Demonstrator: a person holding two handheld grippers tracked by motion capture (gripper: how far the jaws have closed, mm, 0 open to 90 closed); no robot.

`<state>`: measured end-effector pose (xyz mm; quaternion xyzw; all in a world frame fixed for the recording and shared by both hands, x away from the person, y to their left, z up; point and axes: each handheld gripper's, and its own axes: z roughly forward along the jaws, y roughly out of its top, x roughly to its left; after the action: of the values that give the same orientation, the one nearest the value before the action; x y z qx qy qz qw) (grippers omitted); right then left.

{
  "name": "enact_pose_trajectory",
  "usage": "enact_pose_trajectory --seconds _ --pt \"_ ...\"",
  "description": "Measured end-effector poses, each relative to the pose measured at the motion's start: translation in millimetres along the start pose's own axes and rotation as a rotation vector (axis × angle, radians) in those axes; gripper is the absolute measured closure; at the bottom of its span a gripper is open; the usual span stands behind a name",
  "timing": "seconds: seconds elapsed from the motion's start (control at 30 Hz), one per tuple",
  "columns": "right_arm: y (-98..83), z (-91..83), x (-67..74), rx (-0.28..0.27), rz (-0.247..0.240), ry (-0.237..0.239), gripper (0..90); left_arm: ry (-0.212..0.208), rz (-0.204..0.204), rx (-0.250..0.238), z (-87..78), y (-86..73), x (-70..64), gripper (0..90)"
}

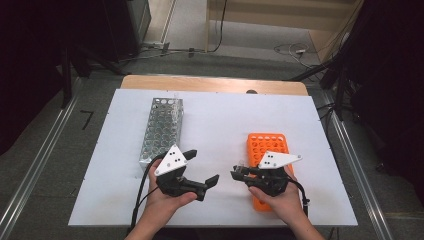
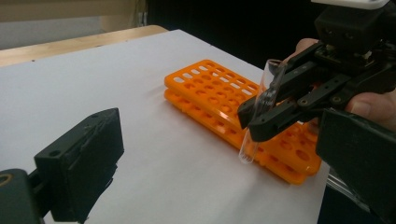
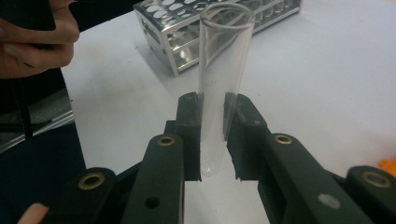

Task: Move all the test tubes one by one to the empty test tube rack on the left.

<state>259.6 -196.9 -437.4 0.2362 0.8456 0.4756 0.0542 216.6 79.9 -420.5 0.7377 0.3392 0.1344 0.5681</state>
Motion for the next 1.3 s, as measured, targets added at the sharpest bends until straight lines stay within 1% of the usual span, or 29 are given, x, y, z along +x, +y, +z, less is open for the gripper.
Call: enact_pose_trajectory --seconds 0.1,0.17,0.27,0.33,0.43,0.6,0.67,0.77,1.07,1.13,1.3 --pt "0.9 4.8 5.2 0.009 -0.009 0.011 73.9 -0.021 -0.003 -0.003 2.5 0.1 -2.7 3.8" --pt "1.6 8.0 9.0 0.015 -0.016 0.02 73.9 -0.027 -0.001 -0.001 4.2 0.0 -4.5 5.3" --pt "2.4 12.4 13.9 0.022 -0.03 0.029 73.9 -0.053 -0.002 0.001 6.5 -0.4 -7.1 10.7" --pt "3.0 14.6 17.0 0.028 -0.034 0.036 73.9 -0.071 0.004 0.003 8.3 -0.9 -9.2 16.7" --pt "3.8 17.8 21.5 0.032 -0.041 0.047 73.9 -0.086 0.011 0.011 11.5 -1.7 -12.3 27.1" --pt "5.3 22.1 27.5 0.035 -0.057 0.061 73.9 -0.107 0.023 0.023 16.5 -3.5 -17.8 40.8" --pt "5.8 23.2 29.6 0.039 -0.06 0.066 73.9 -0.115 0.034 0.028 17.8 -3.9 -19.2 46.5" --pt "6.5 24.2 31.8 0.039 -0.063 0.073 73.9 -0.127 0.033 0.028 19.3 -4.6 -20.5 54.9" --pt "7.8 24.4 33.7 0.04 -0.069 0.084 73.9 -0.126 0.048 0.023 19.8 -4.9 -20.9 73.1" --pt "8.0 24.4 34.1 0.038 -0.068 0.087 73.9 -0.124 0.059 0.02 19.7 -5.1 -21.3 74.0" --pt "8.0 24.2 34.1 0.038 -0.067 0.087 73.9 -0.108 0.069 0.019 19.6 -5.1 -22.1 75.3"
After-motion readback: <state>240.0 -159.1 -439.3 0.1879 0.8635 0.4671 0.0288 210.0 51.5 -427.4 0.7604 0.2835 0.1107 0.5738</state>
